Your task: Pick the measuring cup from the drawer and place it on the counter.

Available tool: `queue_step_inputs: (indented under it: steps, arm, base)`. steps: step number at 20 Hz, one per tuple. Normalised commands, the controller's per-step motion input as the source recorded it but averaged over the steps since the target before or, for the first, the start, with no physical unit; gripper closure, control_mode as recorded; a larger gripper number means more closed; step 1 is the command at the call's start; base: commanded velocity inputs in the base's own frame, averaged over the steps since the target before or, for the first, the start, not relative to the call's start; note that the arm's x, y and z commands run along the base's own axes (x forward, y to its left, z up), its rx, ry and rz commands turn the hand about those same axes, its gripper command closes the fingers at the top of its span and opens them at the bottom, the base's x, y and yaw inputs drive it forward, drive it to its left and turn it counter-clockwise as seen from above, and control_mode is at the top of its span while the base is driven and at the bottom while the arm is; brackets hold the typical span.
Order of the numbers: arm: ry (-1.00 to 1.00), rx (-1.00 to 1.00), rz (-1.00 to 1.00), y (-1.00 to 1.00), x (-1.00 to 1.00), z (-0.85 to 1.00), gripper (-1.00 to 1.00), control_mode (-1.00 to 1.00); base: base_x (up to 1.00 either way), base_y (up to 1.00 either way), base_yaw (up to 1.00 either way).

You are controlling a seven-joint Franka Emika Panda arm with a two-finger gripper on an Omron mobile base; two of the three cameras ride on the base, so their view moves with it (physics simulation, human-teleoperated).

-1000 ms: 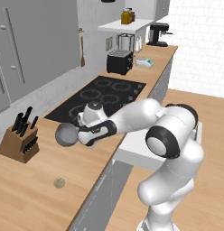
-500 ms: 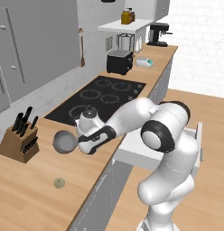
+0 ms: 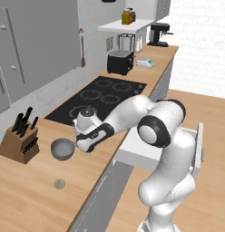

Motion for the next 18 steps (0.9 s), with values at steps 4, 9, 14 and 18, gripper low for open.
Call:
queue_step_inputs:
  steps: [4,9,14,18]
  arm:
    - [0.05,0.00,0.00,0.00,0.17,0.08,-1.00,-1.00]
    - [-0.10,0.14,0.00,-0.37,-0.05,0.85,-1.00,-1.00]
    - [-0.12,0.32,0.00,-0.93,-0.30,1.00,-1.00,-1.00]
    - [0.00,0.10,-0.09,-1.00,-0.36,1.00,-1.00,-1.00]
  base:
    - [0.00,0.00,0.00]
    - [0.00,0.00,0.00]
    - [0.00,0.00,0.00]
    - [0.00,0.00,0.00]
